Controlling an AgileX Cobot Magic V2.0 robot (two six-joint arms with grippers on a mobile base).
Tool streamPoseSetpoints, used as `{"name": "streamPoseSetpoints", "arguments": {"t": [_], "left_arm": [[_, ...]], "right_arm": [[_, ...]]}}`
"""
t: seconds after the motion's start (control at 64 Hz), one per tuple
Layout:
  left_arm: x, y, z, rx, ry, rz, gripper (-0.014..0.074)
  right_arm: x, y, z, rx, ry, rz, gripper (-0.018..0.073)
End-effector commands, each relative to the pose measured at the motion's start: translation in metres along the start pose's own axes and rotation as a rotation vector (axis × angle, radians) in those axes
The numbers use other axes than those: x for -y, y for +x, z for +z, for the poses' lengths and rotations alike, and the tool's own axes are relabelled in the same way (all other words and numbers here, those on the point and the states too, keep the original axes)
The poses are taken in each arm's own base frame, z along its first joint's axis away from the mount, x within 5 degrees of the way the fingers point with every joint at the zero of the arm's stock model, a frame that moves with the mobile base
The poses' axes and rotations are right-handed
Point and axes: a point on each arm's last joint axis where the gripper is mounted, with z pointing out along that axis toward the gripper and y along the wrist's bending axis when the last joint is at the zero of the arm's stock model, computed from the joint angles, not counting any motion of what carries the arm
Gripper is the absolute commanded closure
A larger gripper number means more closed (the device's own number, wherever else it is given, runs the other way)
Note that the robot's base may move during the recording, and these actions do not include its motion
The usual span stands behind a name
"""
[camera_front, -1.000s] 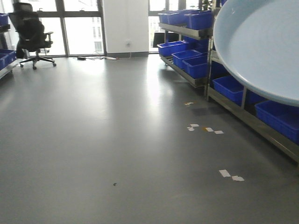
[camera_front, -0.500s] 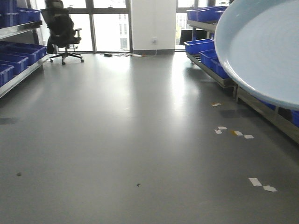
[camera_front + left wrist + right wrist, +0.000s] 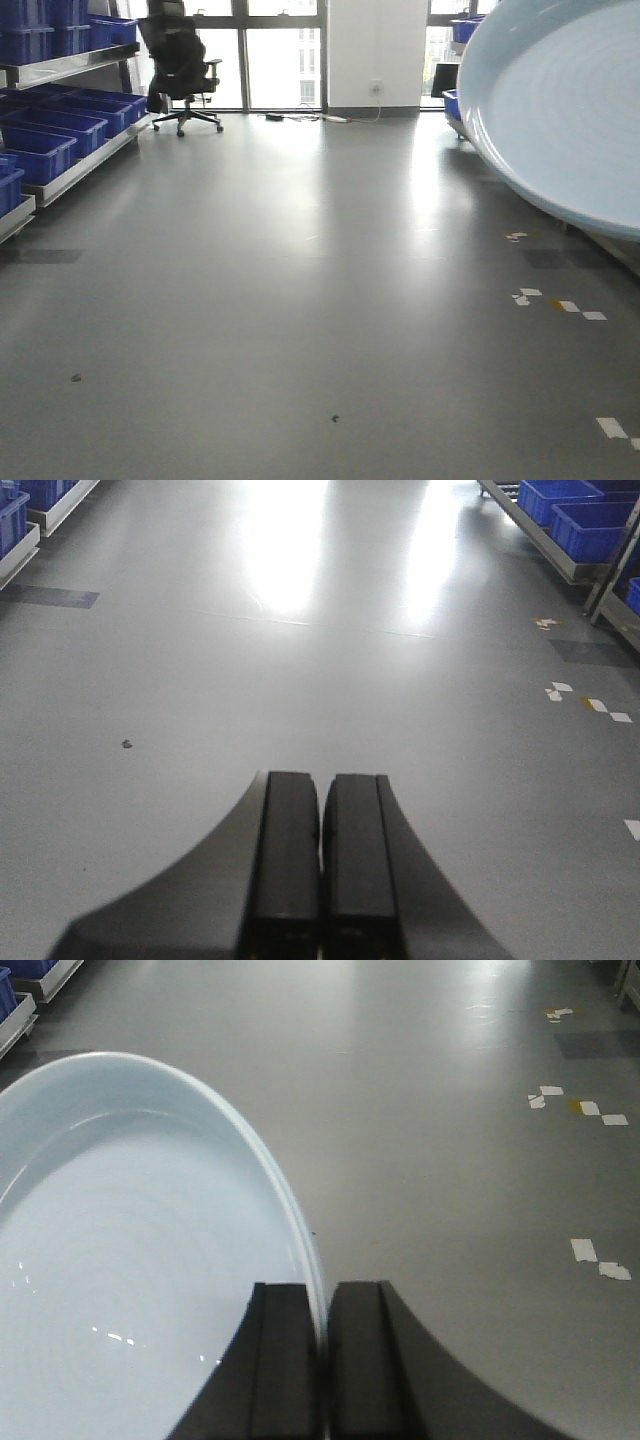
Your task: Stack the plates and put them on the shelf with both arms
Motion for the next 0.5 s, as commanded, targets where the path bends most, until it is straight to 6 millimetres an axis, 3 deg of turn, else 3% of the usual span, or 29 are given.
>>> {"name": "streamPoseSetpoints", "arguments": {"t": [0.0,0.484], "left_arm": [[0.0019,-0.0156,-0.0015,0.097,0.014,-0.011,0.0510],[0.0019,-0.0156,-0.0015,0.097,0.014,-0.011,0.0510]], "right_arm": [[-0.0015,-0.0172,-0.0034,0.121,-0.010,0.002,0.0544],[-0.0015,-0.0172,-0.0034,0.121,-0.010,0.002,0.0544]]}}
